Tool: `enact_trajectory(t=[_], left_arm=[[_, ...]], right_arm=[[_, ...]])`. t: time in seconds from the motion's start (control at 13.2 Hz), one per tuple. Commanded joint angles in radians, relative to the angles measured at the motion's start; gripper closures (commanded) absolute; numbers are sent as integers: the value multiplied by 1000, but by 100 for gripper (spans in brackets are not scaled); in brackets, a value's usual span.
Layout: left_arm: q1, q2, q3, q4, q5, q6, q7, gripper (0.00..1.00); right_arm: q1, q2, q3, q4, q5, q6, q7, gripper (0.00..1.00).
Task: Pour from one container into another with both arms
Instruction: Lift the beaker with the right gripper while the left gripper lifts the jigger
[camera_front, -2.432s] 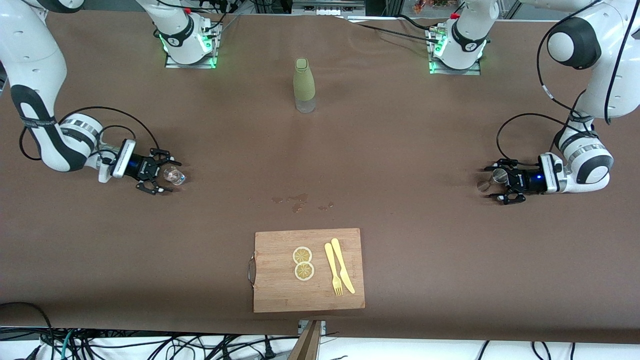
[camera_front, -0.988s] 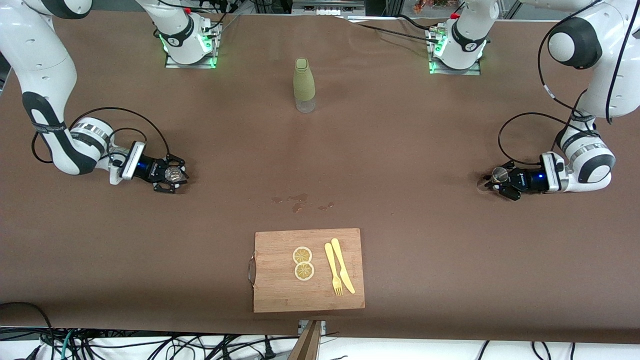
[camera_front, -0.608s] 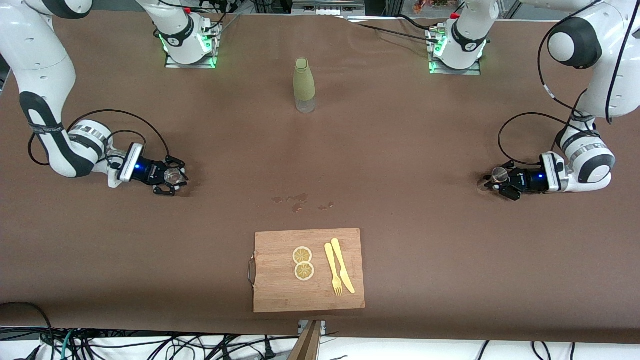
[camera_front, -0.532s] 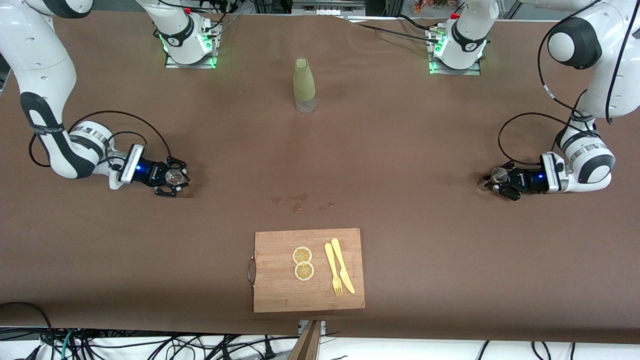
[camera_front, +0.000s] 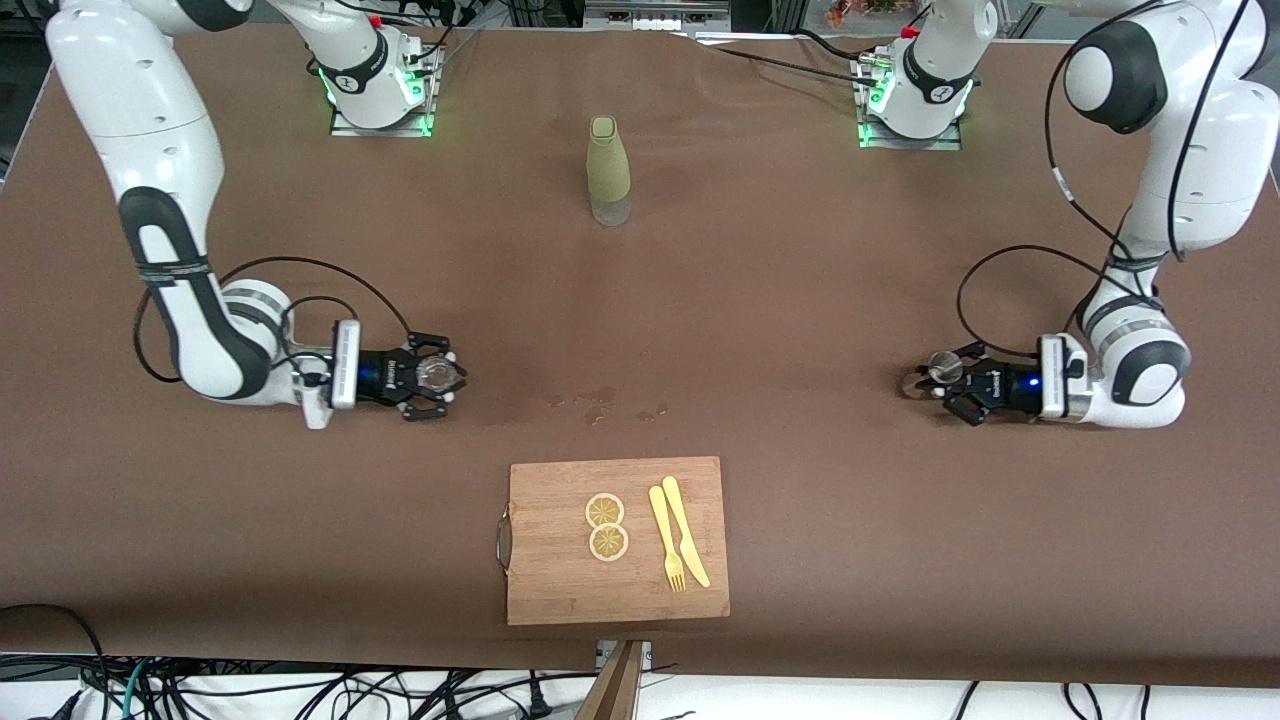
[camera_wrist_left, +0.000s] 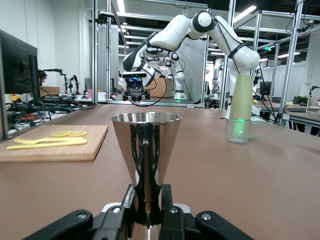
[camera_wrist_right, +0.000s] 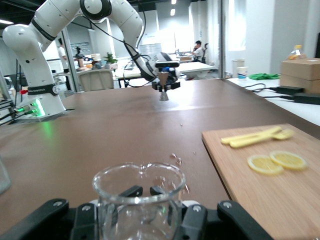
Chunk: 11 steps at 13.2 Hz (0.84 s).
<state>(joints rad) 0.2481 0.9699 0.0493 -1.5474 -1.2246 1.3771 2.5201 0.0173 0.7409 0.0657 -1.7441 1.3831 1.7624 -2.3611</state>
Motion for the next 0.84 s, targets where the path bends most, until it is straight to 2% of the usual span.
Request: enact_trajectory(t=[0.0,0.15,0.53,0.76], left_arm=[[-140,-17,6,-14,-113,63,-61,100],[-245,-16,0,-13,-180,150,-96,100],[-383,-7,-120,-13,-280,361,-202,100],[-414,1,-169,9,-286,431,-210,100]], right_arm=[[97,5,-7,79,-1,41,107,100],[176,-5,-7,115,2,103,176,100],[315,-15,-9,204,-30,267,397,100],[363,-54,-9,204,-149,328,514,100]])
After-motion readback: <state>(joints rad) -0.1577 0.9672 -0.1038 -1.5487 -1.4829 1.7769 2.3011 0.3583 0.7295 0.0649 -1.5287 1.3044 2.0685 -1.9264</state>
